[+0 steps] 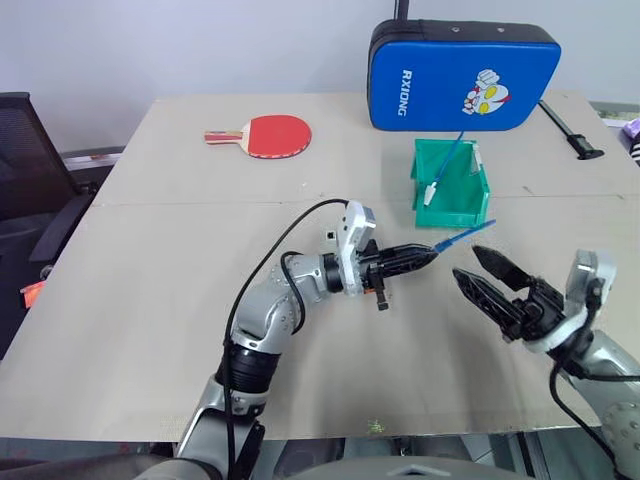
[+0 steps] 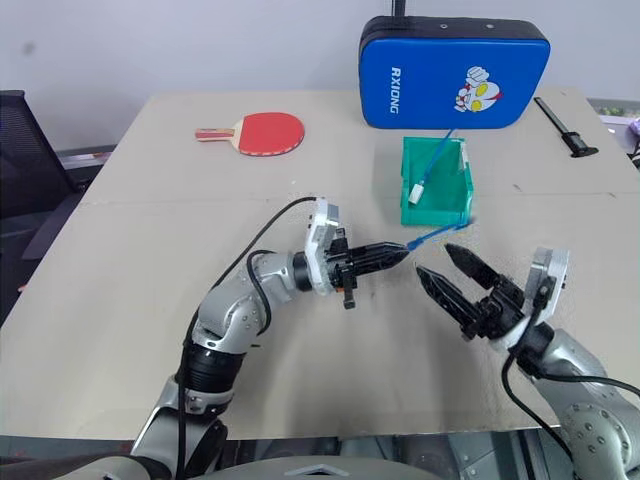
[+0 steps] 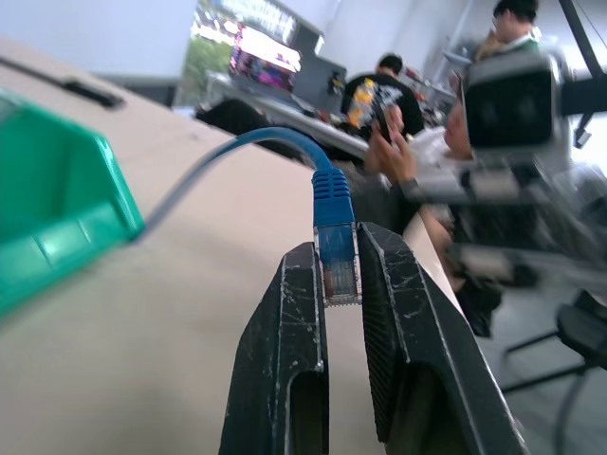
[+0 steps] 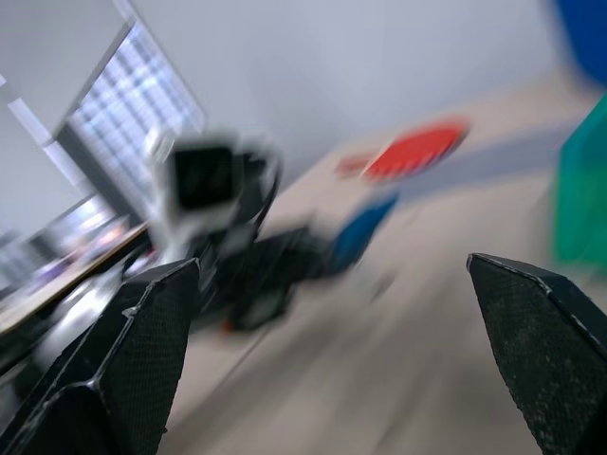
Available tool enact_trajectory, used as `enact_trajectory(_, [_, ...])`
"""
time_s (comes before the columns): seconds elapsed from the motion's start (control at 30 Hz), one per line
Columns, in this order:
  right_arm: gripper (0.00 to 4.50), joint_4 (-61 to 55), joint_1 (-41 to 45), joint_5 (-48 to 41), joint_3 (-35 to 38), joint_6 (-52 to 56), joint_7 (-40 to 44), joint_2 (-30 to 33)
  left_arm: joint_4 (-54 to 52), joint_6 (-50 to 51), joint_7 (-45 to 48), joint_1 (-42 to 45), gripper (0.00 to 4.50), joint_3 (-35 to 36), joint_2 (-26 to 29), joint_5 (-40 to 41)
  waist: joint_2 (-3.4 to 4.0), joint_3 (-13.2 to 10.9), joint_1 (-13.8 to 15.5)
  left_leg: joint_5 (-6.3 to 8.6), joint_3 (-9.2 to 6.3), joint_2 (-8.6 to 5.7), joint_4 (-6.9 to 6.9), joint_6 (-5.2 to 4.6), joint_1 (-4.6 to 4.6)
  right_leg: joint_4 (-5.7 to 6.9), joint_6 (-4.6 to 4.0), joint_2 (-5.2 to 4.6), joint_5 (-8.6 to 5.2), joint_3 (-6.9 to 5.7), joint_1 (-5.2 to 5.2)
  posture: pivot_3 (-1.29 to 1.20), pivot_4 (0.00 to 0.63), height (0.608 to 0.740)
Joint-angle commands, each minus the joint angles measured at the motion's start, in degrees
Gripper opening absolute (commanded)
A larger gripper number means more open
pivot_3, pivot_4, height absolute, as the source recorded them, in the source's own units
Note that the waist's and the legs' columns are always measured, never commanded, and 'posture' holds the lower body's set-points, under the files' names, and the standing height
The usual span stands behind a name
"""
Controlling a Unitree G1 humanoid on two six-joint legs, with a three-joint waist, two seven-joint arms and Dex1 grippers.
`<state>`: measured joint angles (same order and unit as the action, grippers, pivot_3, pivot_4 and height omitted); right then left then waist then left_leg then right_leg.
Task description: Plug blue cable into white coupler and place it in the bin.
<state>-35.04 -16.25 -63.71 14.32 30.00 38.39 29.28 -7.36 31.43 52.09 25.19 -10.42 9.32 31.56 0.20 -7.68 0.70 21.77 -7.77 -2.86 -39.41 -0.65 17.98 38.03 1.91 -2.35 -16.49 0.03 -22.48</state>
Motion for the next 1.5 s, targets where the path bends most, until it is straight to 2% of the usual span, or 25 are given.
enact_trajectory(0.03, [4.5,-0.26,1.11,0.05,-1.1,0.2,0.14,-0.59,-2.72,-0.35,0.14,0.38,0.02,0.43,-0.64,2.04,0.01,0.0,-0.26,0.0,0.02,0.0,0.0,0.0,0.0,0.01,0.0,0.0,0.0,0.02,0.0,0.0,0.15,0.74])
enact_trajectory(0.27, [4.5,4.08,11.14,1.21,-3.51,0.2,-2.47,-3.81,-7.12,3.6,6.45,-1.72,0.02,-3.42,4.5,4.43,0.04,0.01,-0.83,0.0,-0.01,-0.02,0.02,0.0,-0.08,0.07,0.0,0.01,0.01,0.08,-0.02,0.0,0.15,0.74])
enact_trajectory(0.43, [4.5,4.79,13.31,2.32,-4.44,1.25,-0.29,-2.61,-7.15,3.53,6.52,-1.52,0.02,-3.34,5.21,4.53,0.04,0.01,-0.76,0.0,-0.01,-0.02,0.05,0.0,-0.02,-0.02,0.0,0.0,0.0,0.07,-0.04,0.0,0.15,0.74])
enact_trajectory(0.57, [3.34,4.01,12.29,1.99,-4.62,2.26,1.78,-0.9,-7.08,3.37,5.88,-1.57,0.0,-3.01,4.91,4.61,0.04,0.0,-0.81,0.0,0.0,-0.02,0.03,0.0,0.01,-0.07,0.0,0.0,0.0,0.07,-0.04,0.0,0.15,0.74])
enact_trajectory(0.8, [0.05,3.24,11.42,0.89,-4.42,4.04,3.1,1.12,-7.39,4.29,4.96,-1.83,0.0,-2.63,4.36,5.8,0.04,0.0,-0.95,0.0,-0.02,-0.02,0.04,0.0,0.0,-0.02,0.0,0.0,0.0,0.09,-0.05,0.0,0.15,0.74])
enact_trajectory(1.0, [0.05,2.88,11.62,-2.12,-3.5,5.44,3.72,2.46,-7.89,6.58,4.8,-2.06,0.0,-2.23,4.41,7.97,0.04,0.0,-0.95,0.0,-0.02,-0.02,0.04,0.0,0.0,-0.03,0.01,0.0,0.0,0.09,-0.06,0.0,0.15,0.74])
enact_trajectory(1.13, [0.05,2.11,11.71,-7.44,-2.85,7.87,3.84,3.48,-8.59,9.45,4.57,-2.37,0.0,-1.89,4.8,10.39,0.04,0.0,-0.95,0.0,-0.02,-0.01,0.04,0.0,0.0,-0.03,0.0,0.0,0.0,0.09,-0.06,0.0,0.15,0.74])
enact_trajectory(1.3, [0.05,1.98,12.15,-9.14,-2.68,8.75,3.5,3.73,-9.09,9.37,4.09,-2.56,0.0,-2.31,5.5,9.94,0.04,0.0,-0.93,0.0,-0.03,-0.01,0.04,0.0,0.01,-0.04,0.0,0.0,0.0,0.09,-0.05,0.0,0.15,0.74])
enact_trajectory(1.37, [0.0,2.33,12.43,-9.09,-2.49,8.65,3.25,3.44,-9.45,8.51,4.22,-2.79,1.08,-2.74,5.94,9.14,0.04,0.0,-0.92,0.0,-0.03,-0.01,0.05,0.0,0.01,-0.04,0.0,0.0,0.0,0.09,-0.05,0.0,0.15,0.74])
enact_trajectory(1.4, [0.0,2.53,12.6,-9.08,-2.34,8.53,3.12,3.29,-9.54,7.86,4.19,-3.0,1.33,-2.81,5.89,8.86,0.04,0.0,-0.92,0.0,-0.03,-0.02,0.05,0.0,0.01,-0.04,0.0,0.0,0.0,0.08,-0.05,0.0,0.15,0.74])
enact_trajectory(1.47, [0.0,3.28,13.02,-8.01,-1.63,7.76,2.7,3.16,-10.22,5.01,4.19,-4.35,2.3,-2.85,6.48,7.14,0.04,0.0,-0.92,0.0,-0.03,-0.01,0.05,0.0,0.01,-0.04,0.01,0.0,0.0,0.08,-0.05,0.0,0.15,0.74])
enact_trajectory(1.5, [0.0,3.73,13.16,-6.91,-1.16,7.1,2.28,3.11,-11.08,3.3,4.29,-5.49,2.45,-2.88,7.61,5.73,0.04,0.0,-0.93,0.0,-0.03,-0.02,0.05,0.0,0.0,-0.05,0.01,0.0,0.0,0.09,-0.05,0.0,0.15,0.74])
